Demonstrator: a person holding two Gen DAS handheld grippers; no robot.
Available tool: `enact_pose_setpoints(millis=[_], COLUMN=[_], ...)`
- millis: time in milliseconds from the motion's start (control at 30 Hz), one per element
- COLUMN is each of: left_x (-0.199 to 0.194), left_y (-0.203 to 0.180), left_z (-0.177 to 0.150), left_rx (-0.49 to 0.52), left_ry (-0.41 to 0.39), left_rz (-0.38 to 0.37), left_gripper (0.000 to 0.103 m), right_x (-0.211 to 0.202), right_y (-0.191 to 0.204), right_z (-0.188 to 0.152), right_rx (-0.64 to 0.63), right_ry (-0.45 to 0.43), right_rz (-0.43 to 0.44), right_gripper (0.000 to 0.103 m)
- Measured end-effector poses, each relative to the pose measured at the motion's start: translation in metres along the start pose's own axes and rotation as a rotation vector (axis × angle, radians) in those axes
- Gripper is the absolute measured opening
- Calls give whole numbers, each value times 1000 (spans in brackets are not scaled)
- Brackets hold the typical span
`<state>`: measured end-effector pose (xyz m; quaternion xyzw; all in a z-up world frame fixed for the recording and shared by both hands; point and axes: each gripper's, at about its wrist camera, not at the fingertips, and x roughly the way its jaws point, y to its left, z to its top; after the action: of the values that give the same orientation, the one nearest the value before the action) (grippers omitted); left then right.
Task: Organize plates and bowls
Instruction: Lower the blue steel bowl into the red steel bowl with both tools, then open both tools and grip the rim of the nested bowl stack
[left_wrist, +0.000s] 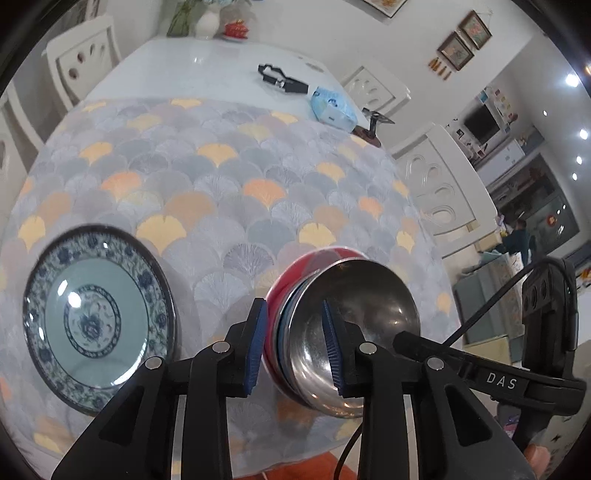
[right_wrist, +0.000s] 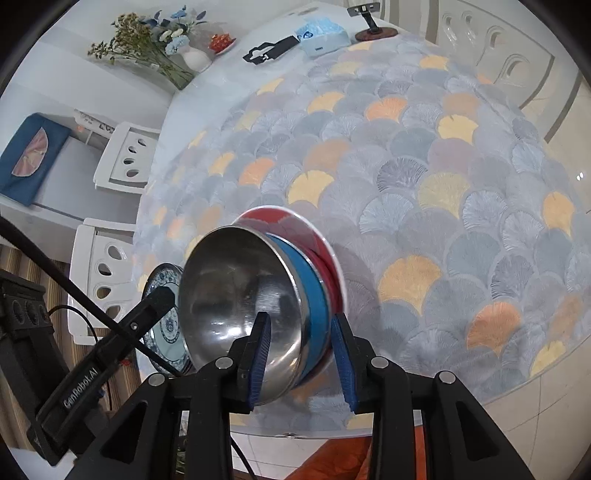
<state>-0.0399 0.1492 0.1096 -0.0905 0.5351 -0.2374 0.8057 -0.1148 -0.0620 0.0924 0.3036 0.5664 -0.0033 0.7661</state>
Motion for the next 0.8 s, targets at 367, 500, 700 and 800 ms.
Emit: enact_pose_setpoints(millis=[367, 500, 700, 800], left_x=[-2, -39, -100, -122], left_y=[-9, -24, -48, -44], left_z=[-10, -12, -20, -28], left_rx=[-10, 37, 137, 103], left_ry=[-4, -144, -323, -367], left_rz=[11, 175, 281, 318], left_gripper=[27, 28, 35, 57], right_x=[-3, -19, -61, -76], right_y=[-18, -3, 43, 63], right_z=[-7, -10, -22, -33], right_rx=[22, -31, -196, -251], right_ry=[20, -7, -137, -153], right_rz=[45, 83, 66, 27], right_gripper=[33, 38, 61, 72])
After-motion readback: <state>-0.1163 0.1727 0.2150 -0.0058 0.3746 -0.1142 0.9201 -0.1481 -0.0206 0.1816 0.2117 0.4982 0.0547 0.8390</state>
